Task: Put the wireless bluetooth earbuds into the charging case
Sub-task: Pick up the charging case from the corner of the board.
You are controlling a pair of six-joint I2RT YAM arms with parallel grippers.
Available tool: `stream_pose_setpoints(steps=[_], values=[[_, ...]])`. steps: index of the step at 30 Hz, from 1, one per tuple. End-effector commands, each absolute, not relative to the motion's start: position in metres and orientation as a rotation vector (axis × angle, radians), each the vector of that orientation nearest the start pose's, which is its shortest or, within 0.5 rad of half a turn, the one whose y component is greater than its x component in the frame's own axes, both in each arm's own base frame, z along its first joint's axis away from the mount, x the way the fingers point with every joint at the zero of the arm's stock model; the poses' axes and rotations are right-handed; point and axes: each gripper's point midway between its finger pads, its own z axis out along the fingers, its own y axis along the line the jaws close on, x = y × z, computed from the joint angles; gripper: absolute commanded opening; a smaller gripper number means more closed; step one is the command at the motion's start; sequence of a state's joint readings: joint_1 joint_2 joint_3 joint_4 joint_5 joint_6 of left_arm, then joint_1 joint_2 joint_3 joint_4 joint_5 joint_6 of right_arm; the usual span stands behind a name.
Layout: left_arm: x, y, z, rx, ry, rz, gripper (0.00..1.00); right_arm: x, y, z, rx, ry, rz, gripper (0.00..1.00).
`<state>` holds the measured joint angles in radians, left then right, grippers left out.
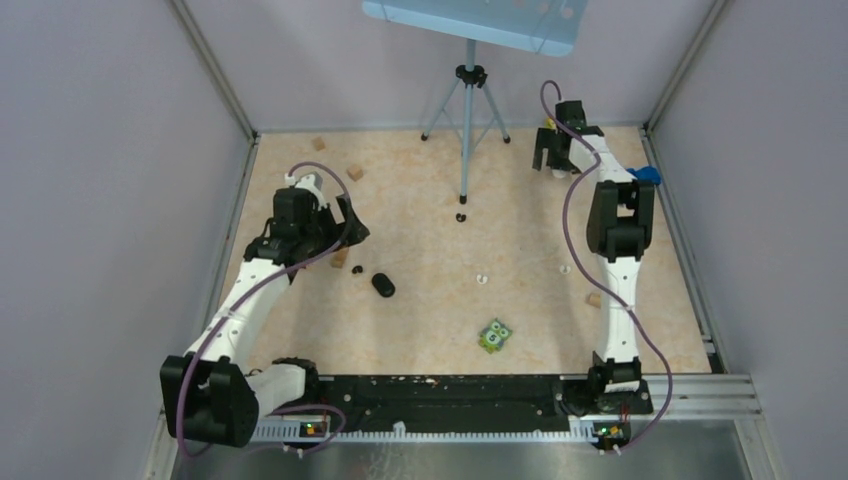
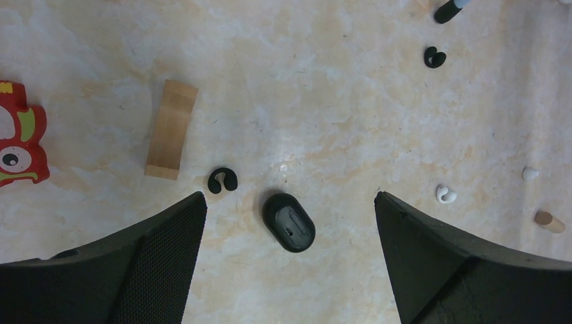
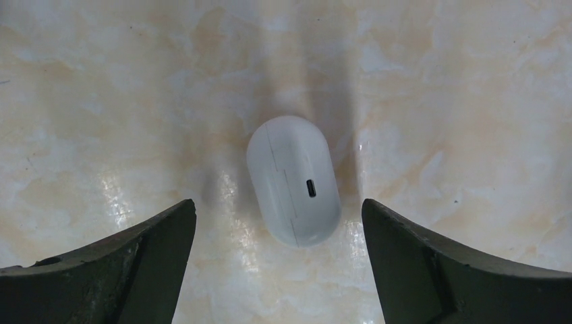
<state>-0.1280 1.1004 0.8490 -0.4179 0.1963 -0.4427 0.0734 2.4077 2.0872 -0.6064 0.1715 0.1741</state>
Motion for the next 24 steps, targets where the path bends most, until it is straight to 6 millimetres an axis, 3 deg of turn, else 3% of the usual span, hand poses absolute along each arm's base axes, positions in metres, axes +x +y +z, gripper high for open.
stream_pose_setpoints(steps=[1, 7, 17, 22, 24], values=[[0.330, -0.093, 0.179, -0.236, 2.233, -0.508, 0.99, 0.594, 0.011, 0.053, 0.210, 2.452, -0.093, 0.91], [0.333, -0.096, 0.175, -0.211, 2.248, -0.520, 0.99, 0.594, 0.010, 0.045, 0.225, 2.458, -0.049, 0.83], [0.328, -0.098, 0.189, -0.147, 2.222, -0.533, 0.99, 0.593, 0.013, 0.036, 0.265, 2.469, 0.047, 0.50], [0.320, -0.096, 0.196, -0.121, 2.198, -0.519, 0.99, 0.573, 0.021, 0.058, 0.294, 2.428, 0.108, 0.30], [0.317, -0.103, 0.205, -0.097, 2.181, -0.573, 0.99, 0.557, 0.025, 0.069, 0.302, 2.407, 0.126, 0.27]])
